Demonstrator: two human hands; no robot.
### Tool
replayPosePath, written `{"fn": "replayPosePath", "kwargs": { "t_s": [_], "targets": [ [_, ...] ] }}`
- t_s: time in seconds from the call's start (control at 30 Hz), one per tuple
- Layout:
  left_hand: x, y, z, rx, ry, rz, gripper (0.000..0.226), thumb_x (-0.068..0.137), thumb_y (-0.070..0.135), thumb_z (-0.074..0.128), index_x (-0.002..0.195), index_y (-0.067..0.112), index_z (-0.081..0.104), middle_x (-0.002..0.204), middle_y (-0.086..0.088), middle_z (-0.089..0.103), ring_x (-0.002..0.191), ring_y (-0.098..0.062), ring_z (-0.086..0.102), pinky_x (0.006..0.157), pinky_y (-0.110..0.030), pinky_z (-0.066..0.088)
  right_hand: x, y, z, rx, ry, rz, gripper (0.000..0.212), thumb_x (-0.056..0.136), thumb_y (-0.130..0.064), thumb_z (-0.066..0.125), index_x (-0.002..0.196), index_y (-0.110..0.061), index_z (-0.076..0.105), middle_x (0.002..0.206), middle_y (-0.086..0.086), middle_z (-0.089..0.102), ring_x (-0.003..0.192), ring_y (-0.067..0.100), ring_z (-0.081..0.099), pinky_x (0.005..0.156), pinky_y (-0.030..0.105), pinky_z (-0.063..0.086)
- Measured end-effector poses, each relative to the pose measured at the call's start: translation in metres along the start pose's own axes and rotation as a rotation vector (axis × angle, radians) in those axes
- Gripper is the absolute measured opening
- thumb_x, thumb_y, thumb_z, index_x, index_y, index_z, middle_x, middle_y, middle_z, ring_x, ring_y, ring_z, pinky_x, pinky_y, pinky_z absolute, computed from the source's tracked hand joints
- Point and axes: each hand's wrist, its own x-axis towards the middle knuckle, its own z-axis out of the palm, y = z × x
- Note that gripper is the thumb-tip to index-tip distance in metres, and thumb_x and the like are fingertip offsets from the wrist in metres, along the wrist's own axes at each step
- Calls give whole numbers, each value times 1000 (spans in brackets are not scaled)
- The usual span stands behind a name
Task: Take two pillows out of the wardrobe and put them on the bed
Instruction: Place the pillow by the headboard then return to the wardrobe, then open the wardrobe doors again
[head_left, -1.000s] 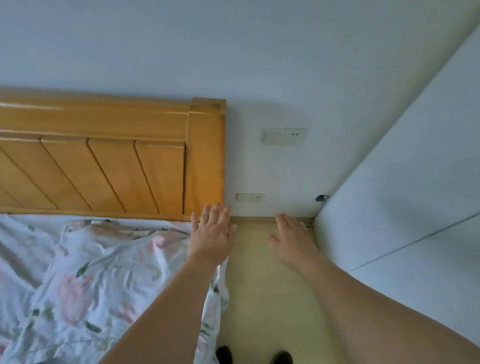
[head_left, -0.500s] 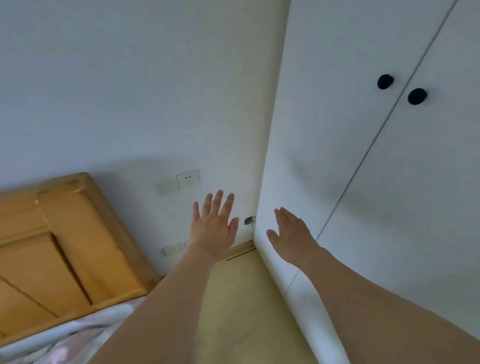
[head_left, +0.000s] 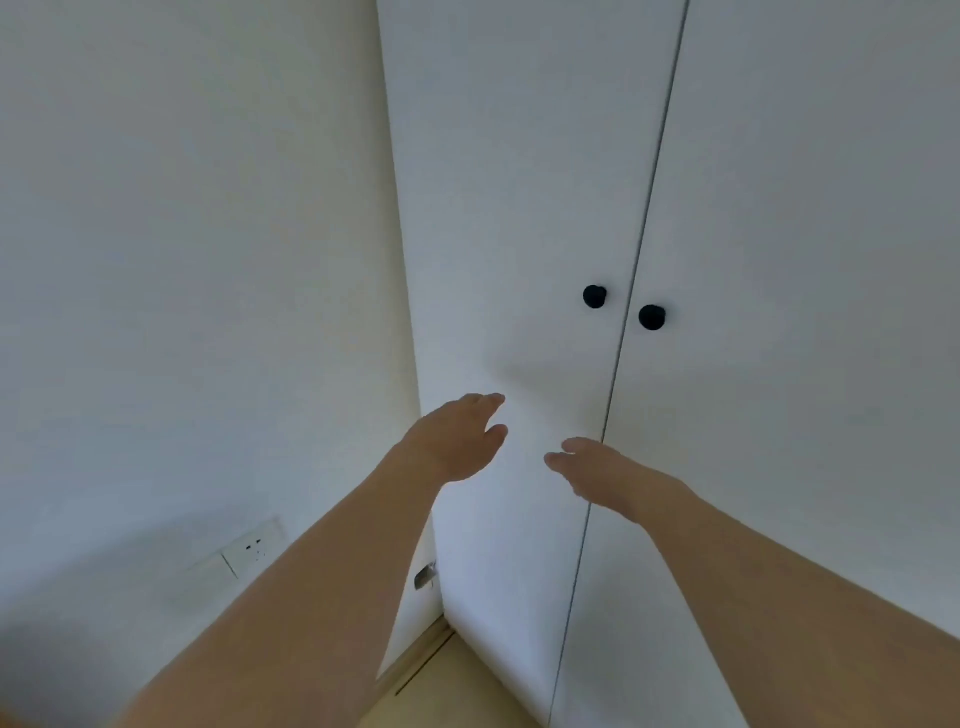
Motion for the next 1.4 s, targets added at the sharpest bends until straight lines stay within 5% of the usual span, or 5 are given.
{"fn": "replayPosePath", "kwargs": {
  "t_s": [0.07, 0.2, 0.7, 1.17, 1.4],
  "targets": [
    [18, 11, -26, -8, 19, 77, 52, 102, 39, 34, 152, 28, 24, 155, 0, 33, 139, -21, 37, 112, -40, 32, 2, -8, -16, 50, 8, 33, 34, 94, -39, 47, 120, -17, 51, 99, -1, 52, 94, 21, 51, 78, 30, 38],
    [43, 36, -68, -88, 118, 195, 49, 102, 36, 40, 149, 27, 31, 147, -1, 44, 132, -20, 45, 109, -36, 37, -8, -15, -42, 168, 14, 48, 42, 96, -26, 50, 128, 1, 51, 95, 7, 48, 83, 19, 48, 58, 24, 33],
    [67, 85, -71, -73, 278, 313, 24, 96, 16, 46, 118, 15, 56, 128, 4, 48, 87, -22, 60, 84, -37, 50, -13, 8, -66, 372, 233, -64, 31, 96, -14, 48, 126, -10, 56, 106, 2, 53, 94, 18, 50, 82, 28, 39],
    [64, 102, -66, -237, 340, 271, 51, 88, -2, 38, 132, 19, 51, 131, 3, 52, 105, -19, 56, 91, -33, 48, -9, 10, -52, 392, 341, -96, 17, 87, -4, 42, 91, -1, 58, 83, 24, 48, 68, 17, 41, 57, 24, 34],
    [51, 95, -67, -212, 523, 213, 27, 101, 24, 38, 110, 20, 63, 90, 7, 65, 91, -21, 53, 79, -40, 50, -13, 4, -50, 463, 367, -222, 19, 92, -11, 44, 88, -13, 63, 73, -5, 53, 64, 11, 44, 56, 13, 37]
  ]
}}
